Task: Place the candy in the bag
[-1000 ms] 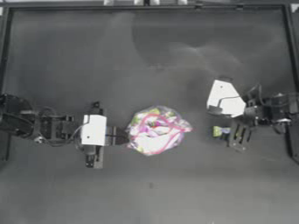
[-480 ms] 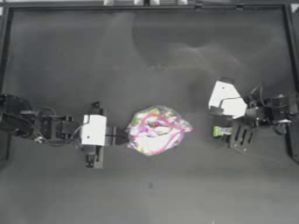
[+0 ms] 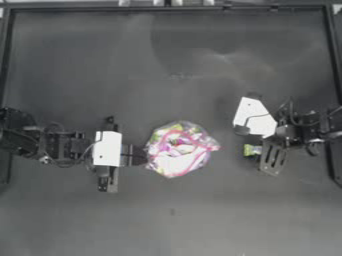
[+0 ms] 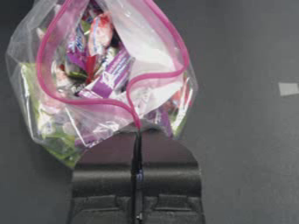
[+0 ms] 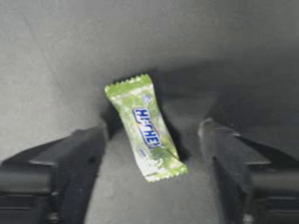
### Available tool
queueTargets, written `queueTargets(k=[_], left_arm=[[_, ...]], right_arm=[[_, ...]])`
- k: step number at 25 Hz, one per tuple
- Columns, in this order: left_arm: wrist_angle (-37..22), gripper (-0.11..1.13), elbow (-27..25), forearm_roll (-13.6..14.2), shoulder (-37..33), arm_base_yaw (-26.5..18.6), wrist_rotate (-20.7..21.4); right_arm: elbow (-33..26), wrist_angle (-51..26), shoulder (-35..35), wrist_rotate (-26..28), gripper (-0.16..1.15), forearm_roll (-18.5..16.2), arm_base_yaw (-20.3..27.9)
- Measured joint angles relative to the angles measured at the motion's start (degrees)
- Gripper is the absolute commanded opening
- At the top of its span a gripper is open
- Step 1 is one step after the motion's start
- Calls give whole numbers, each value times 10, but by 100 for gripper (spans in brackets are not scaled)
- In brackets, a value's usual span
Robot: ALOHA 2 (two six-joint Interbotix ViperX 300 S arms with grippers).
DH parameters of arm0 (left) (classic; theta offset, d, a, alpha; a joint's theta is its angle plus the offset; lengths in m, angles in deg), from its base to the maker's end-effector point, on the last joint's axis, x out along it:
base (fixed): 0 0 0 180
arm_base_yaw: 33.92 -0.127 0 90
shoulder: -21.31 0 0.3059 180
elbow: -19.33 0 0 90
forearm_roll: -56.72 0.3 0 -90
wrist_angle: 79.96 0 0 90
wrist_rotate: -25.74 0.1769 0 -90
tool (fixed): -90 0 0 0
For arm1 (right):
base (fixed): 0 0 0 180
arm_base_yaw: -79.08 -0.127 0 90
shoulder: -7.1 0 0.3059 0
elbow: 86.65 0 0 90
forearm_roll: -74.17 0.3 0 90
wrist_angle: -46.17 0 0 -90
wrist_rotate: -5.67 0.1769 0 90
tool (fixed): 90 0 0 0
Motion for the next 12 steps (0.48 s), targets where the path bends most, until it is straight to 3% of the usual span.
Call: queueTargets(k=[6,12], left_arm=[[0,9,0,0,-1,1,0],[0,9,0,0,-1,1,0]], right_arm=[[0,1,0,0,48,0,-1],[-1,1,0,0,44,4,-1]])
